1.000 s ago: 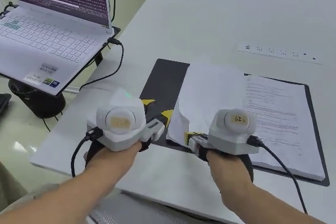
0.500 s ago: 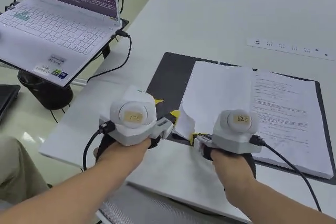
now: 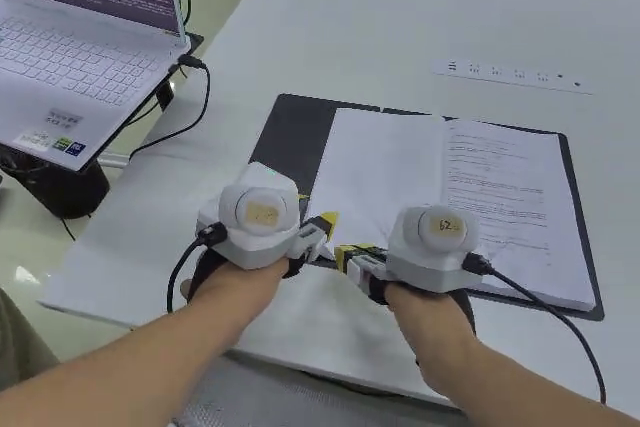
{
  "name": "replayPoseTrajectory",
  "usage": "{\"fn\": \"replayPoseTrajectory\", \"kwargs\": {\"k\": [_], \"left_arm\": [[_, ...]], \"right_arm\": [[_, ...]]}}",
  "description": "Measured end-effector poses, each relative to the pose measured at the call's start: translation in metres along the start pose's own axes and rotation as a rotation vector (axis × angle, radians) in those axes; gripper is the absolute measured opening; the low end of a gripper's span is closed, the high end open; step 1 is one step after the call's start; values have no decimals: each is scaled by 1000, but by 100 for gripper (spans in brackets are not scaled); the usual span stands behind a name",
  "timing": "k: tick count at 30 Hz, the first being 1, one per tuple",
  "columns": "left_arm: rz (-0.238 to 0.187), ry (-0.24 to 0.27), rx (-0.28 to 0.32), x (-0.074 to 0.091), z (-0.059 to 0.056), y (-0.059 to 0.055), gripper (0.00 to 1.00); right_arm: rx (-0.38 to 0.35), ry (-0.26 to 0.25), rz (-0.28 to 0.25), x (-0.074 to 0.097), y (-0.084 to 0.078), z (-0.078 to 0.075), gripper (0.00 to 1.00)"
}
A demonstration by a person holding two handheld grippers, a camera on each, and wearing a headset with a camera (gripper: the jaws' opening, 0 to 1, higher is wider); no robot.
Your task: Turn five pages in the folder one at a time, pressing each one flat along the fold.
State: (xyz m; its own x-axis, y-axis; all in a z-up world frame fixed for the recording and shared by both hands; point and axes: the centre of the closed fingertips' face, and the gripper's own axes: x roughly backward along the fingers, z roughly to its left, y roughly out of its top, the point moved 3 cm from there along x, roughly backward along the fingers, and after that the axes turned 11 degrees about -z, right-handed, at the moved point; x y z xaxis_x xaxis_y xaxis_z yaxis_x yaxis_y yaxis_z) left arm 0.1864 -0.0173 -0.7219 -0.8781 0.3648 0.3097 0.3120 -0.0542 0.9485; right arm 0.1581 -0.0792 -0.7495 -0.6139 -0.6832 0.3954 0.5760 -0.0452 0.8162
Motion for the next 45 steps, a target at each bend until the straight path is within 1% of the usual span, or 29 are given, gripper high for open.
{"fn": "replayPoseTrajectory", "kwargs": {"k": [2, 3, 4, 6, 8, 10, 12, 13, 14, 15, 17, 18, 19, 22, 24, 26, 29, 30, 35, 39, 45], "left_arm": [[19, -4, -1, -4, -3, -7, 23], [39, -1, 0, -8, -4, -14, 23], [48, 1, 2, -9, -5, -17, 23], [74, 11, 11, -11, -6, -26, 23], [88, 21, 6, -12, -7, -32, 23], [106, 36, 28, -12, -7, -39, 23], [123, 59, 18, -9, -4, -46, 23], [133, 69, 32, -7, -4, -51, 23], [71, 64, 19, -8, -4, -46, 22], [85, 80, 24, -3, -3, -50, 21], [81, 96, 10, -1, -2, -52, 19], [76, 98, 23, -2, -2, -51, 19], [77, 98, 18, -2, -2, -51, 19], [87, 84, -16, -3, -1, -51, 19], [90, 81, -18, -4, -1, -51, 19], [89, 80, -21, -5, 0, -51, 19], [82, 81, -23, -7, 2, -52, 19], [81, 82, -25, -7, 2, -53, 19], [74, 86, -23, -9, 3, -54, 18], [66, 87, -21, -8, 2, -53, 18], [52, 89, -19, -10, 2, -53, 18]], "right_arm": [[-17, -10, -21, 5, 4, -7, 0], [-19, -22, -28, 9, 6, -13, 0], [-24, -30, -34, 11, 8, -18, 0], [-34, -50, -75, 16, 15, -29, 0], [-39, -60, -98, 19, 19, -37, 0], [-39, -81, -141, 20, 26, -49, 0], [-33, -91, -161, 20, 29, -59, 0], [-28, -102, -175, 19, 32, -65, 0], [-26, -103, -186, 19, 33, -69, 0], [-23, -113, -200, 17, 35, -75, 0], [-10, -126, -216, 15, 39, -84, 0], [4, -133, -212, 13, 40, -89, 0], [0, -148, -209, 11, 40, -94, 0], [11, -166, -210, 5, 45, -107, 0], [13, -178, -208, -1, 49, -115, 0], [17, -178, -214, -5, 55, -119, 0], [34, -186, -207, -11, 60, -125, 0], [46, -189, -218, -13, 64, -126, 0], [63, -191, -233, -21, 75, -134, 0], [69, -184, -245, -27, 81, -138, 0], [65, -196, -268, -35, 89, -147, 0]]}}
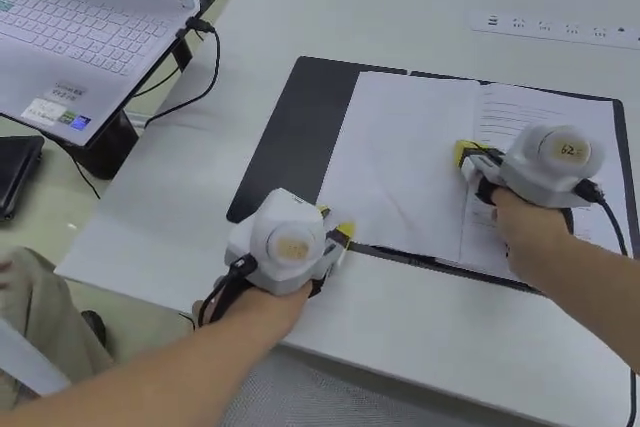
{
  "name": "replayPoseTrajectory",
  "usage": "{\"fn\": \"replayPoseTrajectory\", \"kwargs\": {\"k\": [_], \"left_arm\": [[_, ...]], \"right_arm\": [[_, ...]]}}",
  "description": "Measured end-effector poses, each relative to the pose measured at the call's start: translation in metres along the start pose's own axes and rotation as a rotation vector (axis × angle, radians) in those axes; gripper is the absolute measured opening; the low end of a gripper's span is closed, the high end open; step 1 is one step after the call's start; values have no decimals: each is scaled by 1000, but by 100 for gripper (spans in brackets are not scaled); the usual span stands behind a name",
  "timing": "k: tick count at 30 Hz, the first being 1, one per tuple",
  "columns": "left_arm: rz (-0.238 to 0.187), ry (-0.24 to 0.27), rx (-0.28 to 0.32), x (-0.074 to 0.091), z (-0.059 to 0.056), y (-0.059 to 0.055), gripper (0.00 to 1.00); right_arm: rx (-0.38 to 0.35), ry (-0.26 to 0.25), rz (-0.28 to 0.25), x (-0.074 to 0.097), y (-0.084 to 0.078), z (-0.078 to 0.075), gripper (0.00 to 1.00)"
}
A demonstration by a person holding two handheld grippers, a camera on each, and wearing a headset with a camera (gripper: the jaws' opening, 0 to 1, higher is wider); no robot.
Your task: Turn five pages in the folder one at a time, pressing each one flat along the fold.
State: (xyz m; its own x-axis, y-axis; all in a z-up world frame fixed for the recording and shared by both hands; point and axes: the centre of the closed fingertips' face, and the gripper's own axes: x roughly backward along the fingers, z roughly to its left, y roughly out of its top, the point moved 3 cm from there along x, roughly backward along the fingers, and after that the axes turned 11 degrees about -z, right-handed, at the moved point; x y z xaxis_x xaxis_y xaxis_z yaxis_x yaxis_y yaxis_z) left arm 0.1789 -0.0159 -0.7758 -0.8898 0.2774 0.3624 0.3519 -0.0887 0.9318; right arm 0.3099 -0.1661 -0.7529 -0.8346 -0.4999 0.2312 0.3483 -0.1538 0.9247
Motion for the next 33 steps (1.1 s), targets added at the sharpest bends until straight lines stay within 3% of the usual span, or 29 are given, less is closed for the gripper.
{"fn": "replayPoseTrajectory", "kwargs": {"k": [13, 19, 33], "left_arm": [[-16, 6, 9, 0, -1, 0, 18], [-20, 5, 9, 0, -2, 0, 18], [-25, 11, 11, 0, -3, 0, 18]], "right_arm": [[-21, -30, -43, -27, 12, -18, 0], [-17, -65, -42, -48, 13, -37, 0], [7, -98, -46, -86, 18, -61, 0]]}}
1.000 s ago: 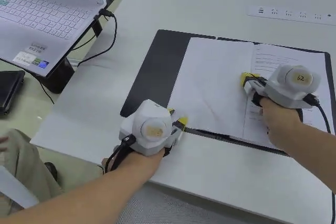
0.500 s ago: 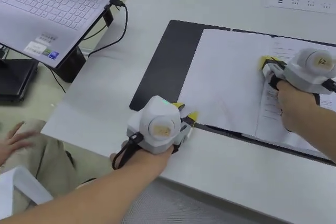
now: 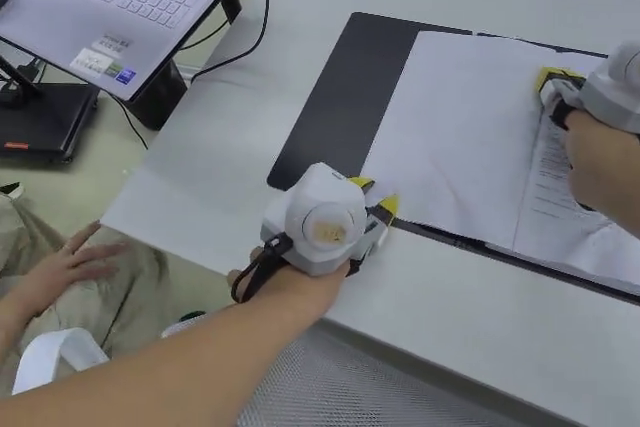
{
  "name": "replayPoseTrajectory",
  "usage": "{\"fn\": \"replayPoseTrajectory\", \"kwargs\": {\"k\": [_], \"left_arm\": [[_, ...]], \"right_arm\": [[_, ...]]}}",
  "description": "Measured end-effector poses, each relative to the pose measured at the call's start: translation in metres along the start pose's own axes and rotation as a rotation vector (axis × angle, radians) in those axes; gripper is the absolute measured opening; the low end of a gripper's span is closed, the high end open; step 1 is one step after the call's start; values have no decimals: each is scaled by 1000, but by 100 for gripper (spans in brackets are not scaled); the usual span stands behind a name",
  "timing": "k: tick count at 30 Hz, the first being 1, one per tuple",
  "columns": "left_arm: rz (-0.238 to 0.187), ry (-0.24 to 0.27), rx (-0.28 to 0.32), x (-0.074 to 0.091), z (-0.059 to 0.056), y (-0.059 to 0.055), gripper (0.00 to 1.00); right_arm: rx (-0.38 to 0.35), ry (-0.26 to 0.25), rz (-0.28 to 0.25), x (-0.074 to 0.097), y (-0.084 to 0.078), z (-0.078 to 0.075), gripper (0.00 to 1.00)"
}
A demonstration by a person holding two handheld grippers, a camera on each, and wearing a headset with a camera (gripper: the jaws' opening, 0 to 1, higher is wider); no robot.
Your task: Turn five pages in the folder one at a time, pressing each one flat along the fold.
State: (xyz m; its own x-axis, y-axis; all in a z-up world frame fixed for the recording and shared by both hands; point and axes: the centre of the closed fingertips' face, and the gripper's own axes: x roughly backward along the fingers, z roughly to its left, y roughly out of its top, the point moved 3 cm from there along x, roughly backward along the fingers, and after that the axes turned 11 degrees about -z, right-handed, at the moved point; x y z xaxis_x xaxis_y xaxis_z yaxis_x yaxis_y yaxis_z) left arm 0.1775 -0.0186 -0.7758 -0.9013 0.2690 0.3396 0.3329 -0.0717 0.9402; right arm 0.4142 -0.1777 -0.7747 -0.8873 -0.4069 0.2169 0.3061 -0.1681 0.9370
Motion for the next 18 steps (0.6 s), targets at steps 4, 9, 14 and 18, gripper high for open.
{"fn": "replayPoseTrajectory", "kwargs": {"k": [4, 9, 14, 18], "left_arm": [[-1, -1, -1, 0, -1, 0, 18], [-2, 1, 0, 0, -2, 0, 18], [-3, 2, 0, 0, -3, 0, 18], [-3, 3, 2, 0, -3, 0, 18]], "right_arm": [[4, -6, 7, -12, 5, -5, 0], [-28, -5, 24, -17, 9, -9, 0], [-42, -3, 22, -15, 9, -11, 0], [-46, 10, 23, -9, 8, -11, 0]]}}
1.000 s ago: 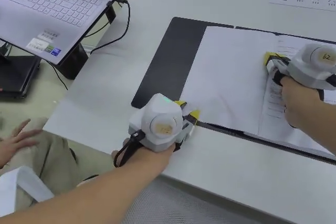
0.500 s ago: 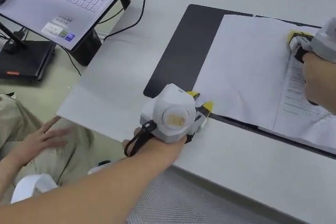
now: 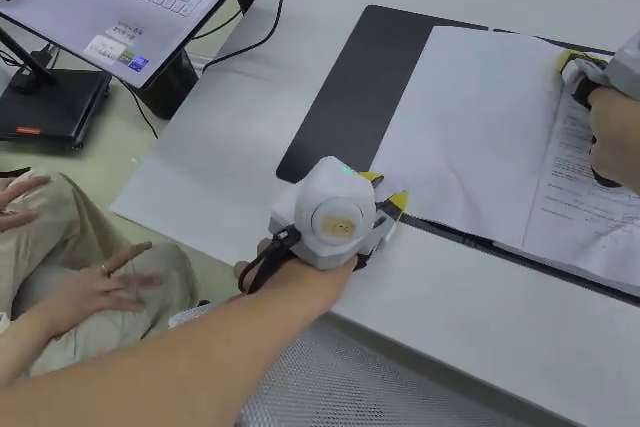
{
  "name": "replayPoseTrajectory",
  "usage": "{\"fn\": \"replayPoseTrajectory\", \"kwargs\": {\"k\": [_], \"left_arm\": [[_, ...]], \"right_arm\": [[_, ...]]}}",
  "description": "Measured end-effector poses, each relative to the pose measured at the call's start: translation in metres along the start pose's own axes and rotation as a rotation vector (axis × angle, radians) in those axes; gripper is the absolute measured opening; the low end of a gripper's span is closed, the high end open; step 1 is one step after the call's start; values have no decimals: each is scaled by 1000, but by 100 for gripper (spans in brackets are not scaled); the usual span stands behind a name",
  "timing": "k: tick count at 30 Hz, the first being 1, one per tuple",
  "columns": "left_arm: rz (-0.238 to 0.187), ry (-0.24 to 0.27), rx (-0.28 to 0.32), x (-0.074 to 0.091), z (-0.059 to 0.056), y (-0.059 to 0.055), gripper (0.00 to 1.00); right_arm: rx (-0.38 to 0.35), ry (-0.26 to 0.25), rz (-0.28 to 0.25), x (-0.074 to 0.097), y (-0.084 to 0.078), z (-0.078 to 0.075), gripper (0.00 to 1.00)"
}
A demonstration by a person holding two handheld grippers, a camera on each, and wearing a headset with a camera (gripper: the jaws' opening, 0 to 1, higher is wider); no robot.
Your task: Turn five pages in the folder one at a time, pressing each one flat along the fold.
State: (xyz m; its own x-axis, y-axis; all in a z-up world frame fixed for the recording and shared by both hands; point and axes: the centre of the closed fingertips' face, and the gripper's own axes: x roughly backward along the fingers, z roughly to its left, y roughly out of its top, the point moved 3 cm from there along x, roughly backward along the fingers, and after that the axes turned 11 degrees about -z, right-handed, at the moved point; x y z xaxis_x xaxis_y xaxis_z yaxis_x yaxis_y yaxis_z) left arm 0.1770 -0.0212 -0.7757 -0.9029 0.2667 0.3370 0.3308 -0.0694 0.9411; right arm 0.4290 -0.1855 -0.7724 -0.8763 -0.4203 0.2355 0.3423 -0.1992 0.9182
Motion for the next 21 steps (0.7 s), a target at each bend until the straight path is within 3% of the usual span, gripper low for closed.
{"fn": "replayPoseTrajectory", "kwargs": {"k": [10, 12, 21], "left_arm": [[-1, -1, -3, 0, 0, 0, 18], [-1, -1, -3, 1, 0, 0, 18], [3, -3, -7, 1, 1, 0, 18]], "right_arm": [[-4, 40, 10, 30, -12, 15, 0], [-2, 50, 15, 28, -11, 13, 0], [-7, 70, 31, 50, -22, 25, 0]]}}
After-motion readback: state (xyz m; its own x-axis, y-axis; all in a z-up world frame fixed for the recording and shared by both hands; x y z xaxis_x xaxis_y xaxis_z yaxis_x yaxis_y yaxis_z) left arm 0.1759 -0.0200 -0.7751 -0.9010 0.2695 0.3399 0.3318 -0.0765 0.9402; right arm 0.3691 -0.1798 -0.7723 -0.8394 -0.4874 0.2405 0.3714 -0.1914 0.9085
